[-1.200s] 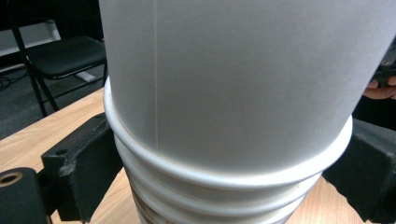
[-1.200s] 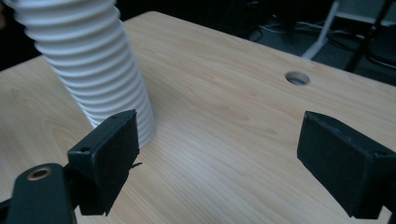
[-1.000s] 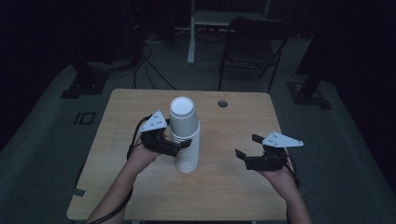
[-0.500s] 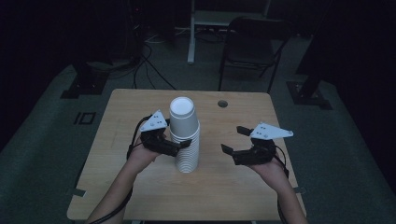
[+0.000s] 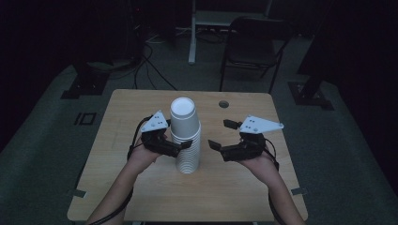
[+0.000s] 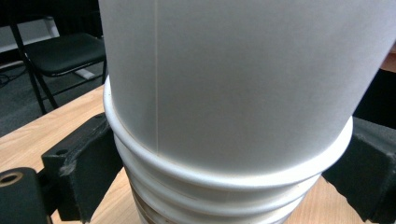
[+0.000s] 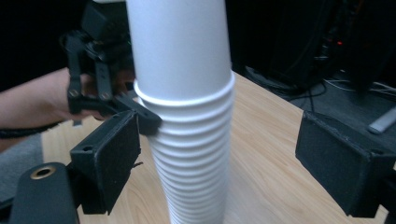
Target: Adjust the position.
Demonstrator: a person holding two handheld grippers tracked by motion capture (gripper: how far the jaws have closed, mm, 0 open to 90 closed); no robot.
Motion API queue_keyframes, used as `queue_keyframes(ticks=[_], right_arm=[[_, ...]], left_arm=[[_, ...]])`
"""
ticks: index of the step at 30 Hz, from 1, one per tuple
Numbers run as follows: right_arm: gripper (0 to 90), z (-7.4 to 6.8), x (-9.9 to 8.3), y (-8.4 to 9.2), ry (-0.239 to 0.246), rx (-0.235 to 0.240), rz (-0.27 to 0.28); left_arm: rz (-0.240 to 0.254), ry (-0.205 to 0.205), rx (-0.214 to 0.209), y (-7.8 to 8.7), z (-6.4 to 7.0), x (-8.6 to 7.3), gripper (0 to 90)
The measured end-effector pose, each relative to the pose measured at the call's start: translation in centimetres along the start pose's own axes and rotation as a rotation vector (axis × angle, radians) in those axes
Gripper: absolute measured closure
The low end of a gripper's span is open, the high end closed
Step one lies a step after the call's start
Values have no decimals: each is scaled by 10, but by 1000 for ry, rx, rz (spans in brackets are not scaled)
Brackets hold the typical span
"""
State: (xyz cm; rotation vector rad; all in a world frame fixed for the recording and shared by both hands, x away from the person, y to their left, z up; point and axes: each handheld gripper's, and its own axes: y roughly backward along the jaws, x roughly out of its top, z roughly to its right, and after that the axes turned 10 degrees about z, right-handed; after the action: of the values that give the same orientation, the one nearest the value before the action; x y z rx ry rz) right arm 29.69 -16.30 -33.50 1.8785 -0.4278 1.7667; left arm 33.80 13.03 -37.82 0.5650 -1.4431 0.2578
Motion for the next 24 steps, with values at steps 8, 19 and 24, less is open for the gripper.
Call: queue_keyframes(ticks=[8, 19, 24], right_arm=[[134, -7, 17, -19, 3, 48, 37], [140, -10, 33, -45, 26, 92, 51], [143, -10, 41, -54, 31, 107, 43]], left_arm=[[-5, 1, -1, 0, 0, 0, 60], [-9, 1, -3, 0, 0, 1, 60], [-4, 3, -3, 0, 0, 0, 60]])
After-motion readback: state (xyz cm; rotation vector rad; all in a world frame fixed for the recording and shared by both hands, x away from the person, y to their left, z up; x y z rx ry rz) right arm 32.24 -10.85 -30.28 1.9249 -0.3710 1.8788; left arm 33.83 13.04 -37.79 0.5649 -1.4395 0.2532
